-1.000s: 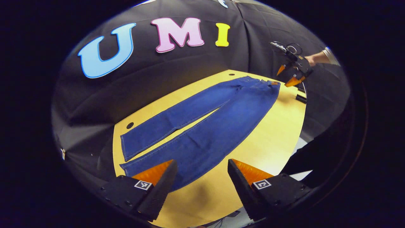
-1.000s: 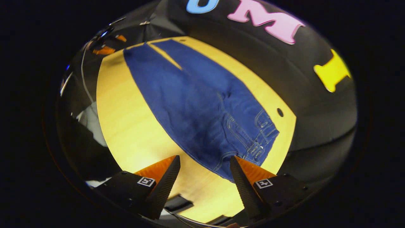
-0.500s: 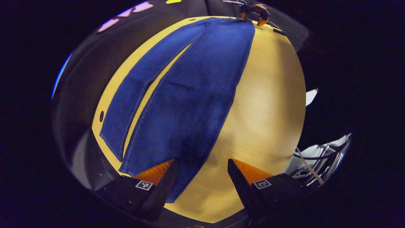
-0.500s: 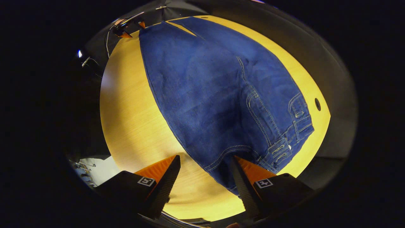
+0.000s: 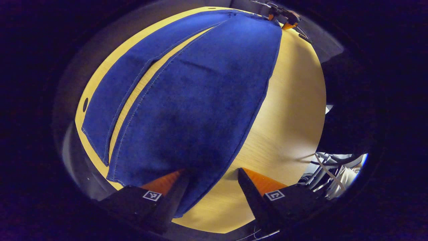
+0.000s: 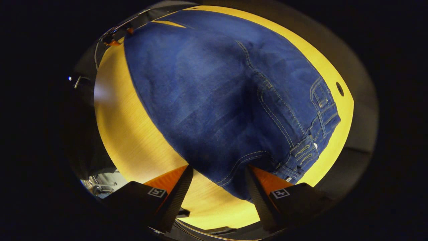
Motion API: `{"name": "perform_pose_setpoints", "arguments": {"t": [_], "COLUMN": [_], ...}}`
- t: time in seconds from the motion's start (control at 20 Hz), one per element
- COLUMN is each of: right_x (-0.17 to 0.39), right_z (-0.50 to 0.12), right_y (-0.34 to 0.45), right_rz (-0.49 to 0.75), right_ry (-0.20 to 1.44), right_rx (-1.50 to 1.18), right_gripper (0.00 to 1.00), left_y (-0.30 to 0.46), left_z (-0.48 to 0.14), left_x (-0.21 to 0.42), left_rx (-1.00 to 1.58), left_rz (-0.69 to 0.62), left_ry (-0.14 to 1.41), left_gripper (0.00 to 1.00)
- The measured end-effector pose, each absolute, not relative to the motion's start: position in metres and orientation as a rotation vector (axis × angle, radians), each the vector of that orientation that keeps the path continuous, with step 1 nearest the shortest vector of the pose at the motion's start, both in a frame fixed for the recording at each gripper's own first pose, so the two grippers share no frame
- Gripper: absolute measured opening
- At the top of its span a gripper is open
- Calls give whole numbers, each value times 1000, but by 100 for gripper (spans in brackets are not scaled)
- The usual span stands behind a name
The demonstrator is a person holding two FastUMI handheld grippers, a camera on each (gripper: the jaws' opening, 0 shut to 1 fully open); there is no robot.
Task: Grasp the waist and the cuffs of the jeans and fold them to make the two legs overlap; first hold the waist and fold one-third of the jeans toward the cuffs, then hold the cuffs and fold the remaining one-third in the same direction to finish folding.
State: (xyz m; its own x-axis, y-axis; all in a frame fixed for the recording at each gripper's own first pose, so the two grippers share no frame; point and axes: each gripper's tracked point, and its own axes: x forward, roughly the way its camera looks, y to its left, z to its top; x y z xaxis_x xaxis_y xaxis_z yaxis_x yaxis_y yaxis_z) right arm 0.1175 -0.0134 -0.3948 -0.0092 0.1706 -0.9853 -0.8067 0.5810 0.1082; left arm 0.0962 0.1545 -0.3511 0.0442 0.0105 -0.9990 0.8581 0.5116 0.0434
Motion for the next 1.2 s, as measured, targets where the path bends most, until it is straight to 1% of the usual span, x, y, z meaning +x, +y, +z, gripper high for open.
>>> {"name": "perform_pose_setpoints", "arguments": {"t": [0.05,0.1,0.15,0.2,0.25,0.3,0.35,0.4,0.5,0.6,0.75,0.9,1.0,1.2], "right_x": [121,123,128,140,150,155,158,159,153,156,172,214,244,325], "right_z": [-397,-394,-396,-393,-396,-393,-394,-394,-389,-379,-346,-297,-267,-259], "right_y": [-14,-16,-16,-15,-12,-16,-18,-19,-16,-15,-11,-8,-5,-5], "right_rz": [821,767,717,666,628,620,604,583,544,522,482,430,411,371], "right_ry": [1393,1437,1473,1477,1456,1446,1424,1407,1392,1355,1276,1160,1095,1012], "right_rx": [-588,-563,-528,-493,-446,-434,-417,-398,-360,-332,-234,-136,-117,-146], "right_gripper": [96,90,83,60,37,14,14,6,5,5,5,5,5,5], "left_y": [154,156,158,160,160,156,152,153,157,159,161,165,163,162], "left_z": [-353,-352,-351,-350,-354,-350,-351,-349,-347,-340,-313,-274,-249,-219], "left_x": [99,103,109,119,124,124,125,124,125,128,143,171,203,293], "left_rx": [834,828,806,781,718,647,593,558,537,549,541,495,471,432], "left_rz": [-764,-746,-720,-680,-643,-607,-580,-562,-516,-511,-457,-391,-360,-301], "left_ry": [1388,1394,1386,1359,1346,1336,1329,1323,1313,1294,1251,1193,1144,1023], "left_gripper": [95,92,67,59,33,7,6,6,6,6,6,6,6,6]}}
